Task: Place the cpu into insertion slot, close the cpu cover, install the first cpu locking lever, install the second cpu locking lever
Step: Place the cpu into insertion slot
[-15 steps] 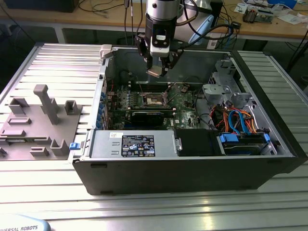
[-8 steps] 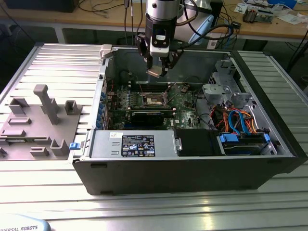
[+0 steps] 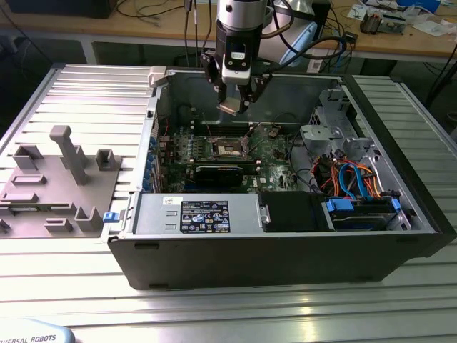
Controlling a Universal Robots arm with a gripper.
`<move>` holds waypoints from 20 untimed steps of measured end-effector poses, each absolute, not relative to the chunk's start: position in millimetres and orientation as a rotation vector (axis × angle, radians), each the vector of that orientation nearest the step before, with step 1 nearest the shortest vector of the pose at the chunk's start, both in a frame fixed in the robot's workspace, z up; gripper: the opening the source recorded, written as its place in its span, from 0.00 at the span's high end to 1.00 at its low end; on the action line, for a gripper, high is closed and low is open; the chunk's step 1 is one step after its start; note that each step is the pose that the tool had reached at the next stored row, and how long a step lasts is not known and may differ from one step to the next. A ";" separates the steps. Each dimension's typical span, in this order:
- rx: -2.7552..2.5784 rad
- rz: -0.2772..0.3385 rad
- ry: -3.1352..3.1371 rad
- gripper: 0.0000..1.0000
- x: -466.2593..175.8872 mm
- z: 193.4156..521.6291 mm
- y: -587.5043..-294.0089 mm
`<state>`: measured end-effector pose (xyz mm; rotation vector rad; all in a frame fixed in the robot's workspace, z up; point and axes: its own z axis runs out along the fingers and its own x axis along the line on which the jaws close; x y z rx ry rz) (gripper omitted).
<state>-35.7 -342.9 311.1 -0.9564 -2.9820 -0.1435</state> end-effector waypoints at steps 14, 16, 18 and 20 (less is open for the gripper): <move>-0.973 -0.128 -2.981 0.46 -35.7 311.2 -343.0; -0.975 -0.128 -2.980 0.46 -35.7 311.2 -343.0; -0.977 -0.128 -2.980 0.46 -35.7 311.2 -342.9; -0.984 -0.128 -2.978 0.46 -35.7 311.2 -343.0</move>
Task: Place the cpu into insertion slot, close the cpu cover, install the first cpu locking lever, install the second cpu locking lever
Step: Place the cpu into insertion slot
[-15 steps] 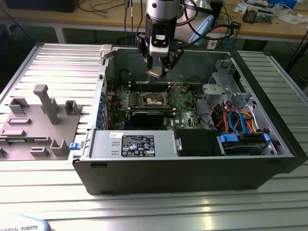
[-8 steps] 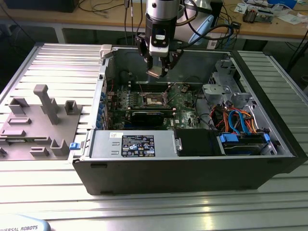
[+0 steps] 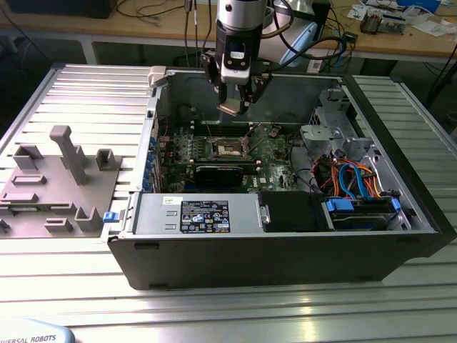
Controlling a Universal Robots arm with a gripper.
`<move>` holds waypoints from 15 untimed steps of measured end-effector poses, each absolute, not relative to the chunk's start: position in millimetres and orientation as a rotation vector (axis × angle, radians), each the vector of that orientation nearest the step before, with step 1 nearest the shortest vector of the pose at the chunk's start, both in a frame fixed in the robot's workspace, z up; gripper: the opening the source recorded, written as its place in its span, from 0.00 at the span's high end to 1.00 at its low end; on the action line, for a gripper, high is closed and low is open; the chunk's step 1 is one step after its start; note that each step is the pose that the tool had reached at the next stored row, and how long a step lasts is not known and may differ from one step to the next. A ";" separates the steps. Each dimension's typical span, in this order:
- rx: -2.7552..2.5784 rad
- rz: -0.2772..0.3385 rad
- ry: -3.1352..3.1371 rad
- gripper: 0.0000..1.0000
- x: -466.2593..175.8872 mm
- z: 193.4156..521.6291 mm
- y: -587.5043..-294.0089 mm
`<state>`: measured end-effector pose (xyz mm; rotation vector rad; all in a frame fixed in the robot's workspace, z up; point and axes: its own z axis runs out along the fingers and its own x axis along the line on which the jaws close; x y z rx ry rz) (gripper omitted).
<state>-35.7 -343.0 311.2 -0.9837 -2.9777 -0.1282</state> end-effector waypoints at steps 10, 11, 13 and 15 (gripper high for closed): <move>-1.014 -0.128 -2.969 0.46 -35.7 311.2 -343.0; -1.016 -0.128 -2.968 0.46 -35.7 311.2 -343.0; -1.020 -0.128 -2.967 0.46 -35.7 311.2 -343.0; -1.025 -0.128 -2.965 0.46 -35.7 311.2 -343.0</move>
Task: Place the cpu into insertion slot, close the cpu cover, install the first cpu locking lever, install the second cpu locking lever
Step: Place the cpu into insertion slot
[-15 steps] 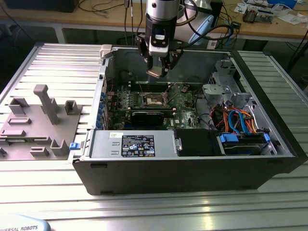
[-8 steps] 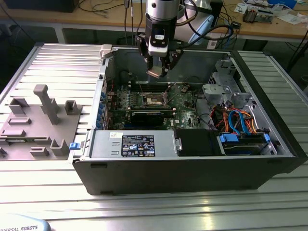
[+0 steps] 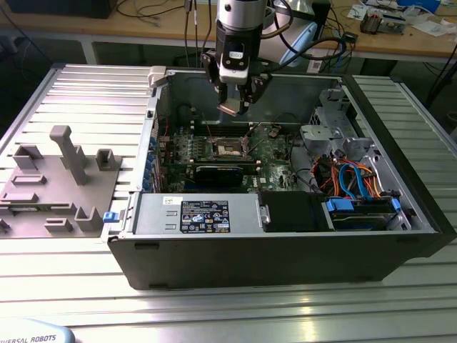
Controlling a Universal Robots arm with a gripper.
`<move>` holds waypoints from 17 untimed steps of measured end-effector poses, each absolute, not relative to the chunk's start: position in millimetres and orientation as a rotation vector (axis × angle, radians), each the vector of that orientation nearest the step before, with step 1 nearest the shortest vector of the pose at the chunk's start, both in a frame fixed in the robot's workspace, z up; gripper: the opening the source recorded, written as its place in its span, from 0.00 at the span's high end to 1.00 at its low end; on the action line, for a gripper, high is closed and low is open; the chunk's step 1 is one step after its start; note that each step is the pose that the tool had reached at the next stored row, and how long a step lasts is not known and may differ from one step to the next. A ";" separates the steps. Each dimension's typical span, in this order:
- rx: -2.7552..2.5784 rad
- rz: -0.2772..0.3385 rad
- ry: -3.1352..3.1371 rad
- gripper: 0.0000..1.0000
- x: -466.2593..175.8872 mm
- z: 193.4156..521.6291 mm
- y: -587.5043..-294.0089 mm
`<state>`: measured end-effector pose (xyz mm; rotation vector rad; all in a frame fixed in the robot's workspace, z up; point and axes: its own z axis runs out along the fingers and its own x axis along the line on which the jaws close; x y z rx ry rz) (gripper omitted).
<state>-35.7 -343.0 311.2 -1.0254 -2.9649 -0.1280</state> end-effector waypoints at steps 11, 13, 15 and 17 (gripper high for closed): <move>-1.057 -0.128 -2.955 0.46 -35.8 311.1 -343.0; -1.062 -0.128 -2.953 0.46 -35.7 311.1 -343.0; -1.069 -0.128 -2.951 0.46 -35.7 311.1 -343.0; -1.074 -0.128 -2.949 0.46 -35.7 311.0 -343.0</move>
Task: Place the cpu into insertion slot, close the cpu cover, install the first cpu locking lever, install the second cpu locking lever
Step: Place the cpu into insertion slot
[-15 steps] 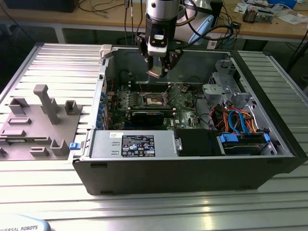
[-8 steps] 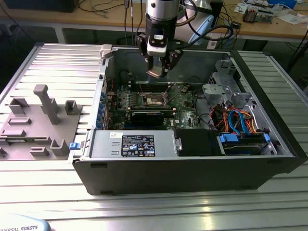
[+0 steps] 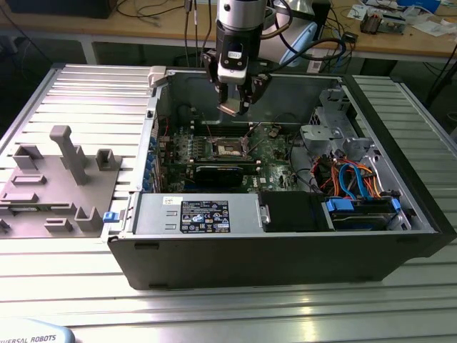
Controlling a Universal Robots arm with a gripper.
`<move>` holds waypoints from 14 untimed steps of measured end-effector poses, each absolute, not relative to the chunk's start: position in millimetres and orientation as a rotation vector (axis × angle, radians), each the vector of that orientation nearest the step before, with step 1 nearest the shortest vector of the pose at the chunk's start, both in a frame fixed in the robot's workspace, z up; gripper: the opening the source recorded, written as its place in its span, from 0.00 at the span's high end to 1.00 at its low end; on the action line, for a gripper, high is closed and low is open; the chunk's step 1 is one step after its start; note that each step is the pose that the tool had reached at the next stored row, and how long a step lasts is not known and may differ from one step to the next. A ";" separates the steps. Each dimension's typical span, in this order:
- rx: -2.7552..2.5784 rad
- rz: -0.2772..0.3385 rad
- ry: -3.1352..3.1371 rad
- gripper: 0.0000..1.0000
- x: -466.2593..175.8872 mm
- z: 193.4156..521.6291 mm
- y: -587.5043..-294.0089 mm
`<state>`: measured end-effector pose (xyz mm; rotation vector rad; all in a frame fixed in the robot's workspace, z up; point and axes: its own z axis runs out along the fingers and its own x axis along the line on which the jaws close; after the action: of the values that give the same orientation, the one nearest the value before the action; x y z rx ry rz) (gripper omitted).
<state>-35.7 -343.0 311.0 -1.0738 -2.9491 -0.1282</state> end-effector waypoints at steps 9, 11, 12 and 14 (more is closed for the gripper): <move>-1.089 -0.128 -2.944 0.46 -35.7 310.9 -342.9; -1.091 -0.128 -2.943 0.46 -35.7 310.8 -342.9; -1.091 -0.128 -2.943 0.46 -35.7 310.8 -343.0; -1.093 -0.128 -2.943 0.46 -35.7 310.7 -342.9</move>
<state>-35.7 -342.9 310.7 -1.0927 -2.9427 -0.1282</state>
